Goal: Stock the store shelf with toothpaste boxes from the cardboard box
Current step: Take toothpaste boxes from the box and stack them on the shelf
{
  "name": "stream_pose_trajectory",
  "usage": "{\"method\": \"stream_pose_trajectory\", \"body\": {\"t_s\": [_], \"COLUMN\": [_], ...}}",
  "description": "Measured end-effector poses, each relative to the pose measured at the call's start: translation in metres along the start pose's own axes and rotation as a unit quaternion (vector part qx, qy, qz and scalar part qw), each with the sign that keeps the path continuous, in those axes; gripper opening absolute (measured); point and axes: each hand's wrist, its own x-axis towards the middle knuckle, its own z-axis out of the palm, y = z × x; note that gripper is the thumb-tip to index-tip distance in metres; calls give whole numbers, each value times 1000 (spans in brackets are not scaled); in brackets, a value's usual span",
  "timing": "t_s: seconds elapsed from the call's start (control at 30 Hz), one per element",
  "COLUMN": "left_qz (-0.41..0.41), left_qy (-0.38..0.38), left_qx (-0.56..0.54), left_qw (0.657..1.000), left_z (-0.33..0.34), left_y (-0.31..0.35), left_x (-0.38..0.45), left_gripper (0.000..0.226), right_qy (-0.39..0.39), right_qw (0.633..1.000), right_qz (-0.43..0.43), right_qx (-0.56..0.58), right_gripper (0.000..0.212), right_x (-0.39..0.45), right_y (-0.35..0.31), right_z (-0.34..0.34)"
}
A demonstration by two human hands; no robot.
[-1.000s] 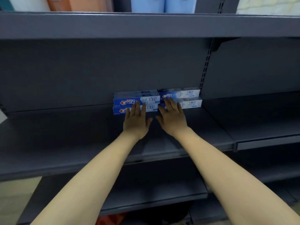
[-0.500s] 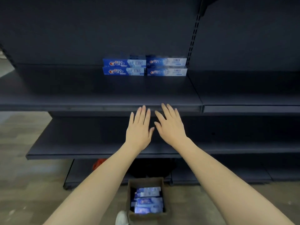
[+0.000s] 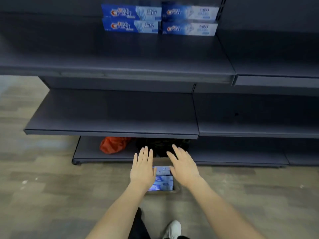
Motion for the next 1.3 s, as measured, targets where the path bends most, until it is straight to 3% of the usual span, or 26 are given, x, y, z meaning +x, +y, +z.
{"method": "stream_pose_trajectory", "body": {"t_s": [0.17, 0.57, 0.7, 0.9, 1.1, 1.17, 1.3], "left_qz": [-15, 7, 73, 158, 166, 165, 174], "left_qy": [-63, -150, -182, -229, -276, -282, -256], "left_qx": [-18, -29, -23, 72, 146, 160, 164], "left_qw": [998, 988, 980, 958, 935, 931, 937], "left_z": [75, 281, 342, 418, 474, 480, 482], "left_y": [-14, -20, -24, -40, -48, -47, -45], "left_x": [23, 136, 179, 232, 242, 245, 250], "left_gripper": [65, 69, 81, 84, 95, 90, 59], "right_qy": [-110, -158, -169, -226, -234, -227, -220], "right_qw": [993, 977, 979, 973, 972, 973, 974], "right_qz": [8, 86, 71, 37, 15, 6, -9], "right_qx": [41, 113, 88, 25, -19, -31, -46], "right_gripper": [56, 59, 60, 70, 71, 67, 65], "right_x": [1, 73, 102, 148, 181, 187, 197], "right_y": [8, 37, 52, 71, 73, 71, 66], "right_z": [80, 289, 356, 442, 500, 511, 523]}}
